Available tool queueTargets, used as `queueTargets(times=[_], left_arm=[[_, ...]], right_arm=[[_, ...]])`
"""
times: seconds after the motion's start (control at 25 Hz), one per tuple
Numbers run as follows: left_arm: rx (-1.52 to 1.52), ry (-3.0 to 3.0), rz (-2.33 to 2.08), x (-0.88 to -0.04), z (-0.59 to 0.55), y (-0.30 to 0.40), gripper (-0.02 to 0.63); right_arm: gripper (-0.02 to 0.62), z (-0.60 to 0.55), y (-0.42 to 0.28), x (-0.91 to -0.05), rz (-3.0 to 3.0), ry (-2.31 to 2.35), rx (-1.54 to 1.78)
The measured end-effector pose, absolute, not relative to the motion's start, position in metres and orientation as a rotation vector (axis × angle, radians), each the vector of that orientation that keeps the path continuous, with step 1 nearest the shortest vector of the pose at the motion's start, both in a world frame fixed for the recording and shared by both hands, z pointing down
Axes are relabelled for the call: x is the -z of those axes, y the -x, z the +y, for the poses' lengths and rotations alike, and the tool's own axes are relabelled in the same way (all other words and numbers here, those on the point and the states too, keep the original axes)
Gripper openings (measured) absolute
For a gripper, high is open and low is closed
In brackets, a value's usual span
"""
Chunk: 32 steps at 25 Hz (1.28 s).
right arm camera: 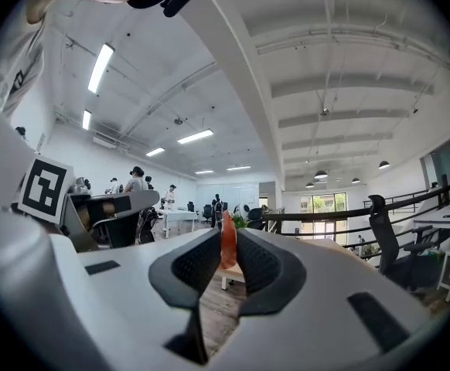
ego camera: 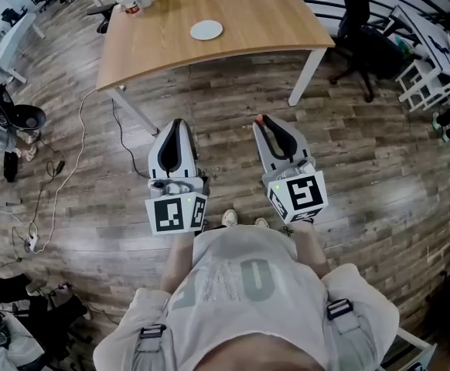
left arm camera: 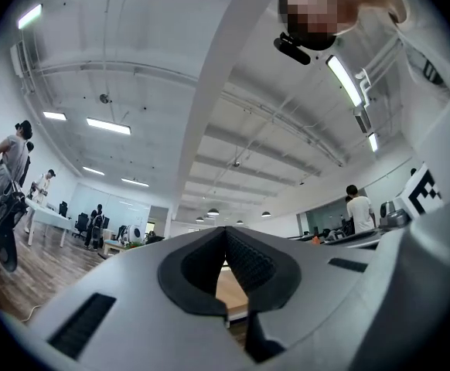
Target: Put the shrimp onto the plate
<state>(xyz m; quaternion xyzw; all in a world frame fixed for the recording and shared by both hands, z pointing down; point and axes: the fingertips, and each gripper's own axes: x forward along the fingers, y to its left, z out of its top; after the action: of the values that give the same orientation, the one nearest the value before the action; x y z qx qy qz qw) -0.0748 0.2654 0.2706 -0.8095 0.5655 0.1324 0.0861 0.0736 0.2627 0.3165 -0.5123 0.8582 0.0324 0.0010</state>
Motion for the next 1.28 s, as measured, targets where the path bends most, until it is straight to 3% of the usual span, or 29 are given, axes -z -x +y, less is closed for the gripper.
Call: queueTargets(times=[0.52, 0.88, 1.28], left_arm=[[-0.432, 2.399, 1.747, -0.278, 0.225, 0.149, 0.009], [-0.381, 2.430, 1.715, -0.286, 0.163, 0.135, 0.009], [-0.363, 2.360, 1.737, -0.275, 0.023, 0.113, 0.009]], right_arm=[[0.066, 0.233, -0.032, -0.325, 2.681, 1.693, -0.036], [0.066, 0.170, -0.039, -0.331, 2.654, 1.694, -0.011], [0.066, 0.004, -0.053, -0.326, 2.690, 1.590, -0.022]])
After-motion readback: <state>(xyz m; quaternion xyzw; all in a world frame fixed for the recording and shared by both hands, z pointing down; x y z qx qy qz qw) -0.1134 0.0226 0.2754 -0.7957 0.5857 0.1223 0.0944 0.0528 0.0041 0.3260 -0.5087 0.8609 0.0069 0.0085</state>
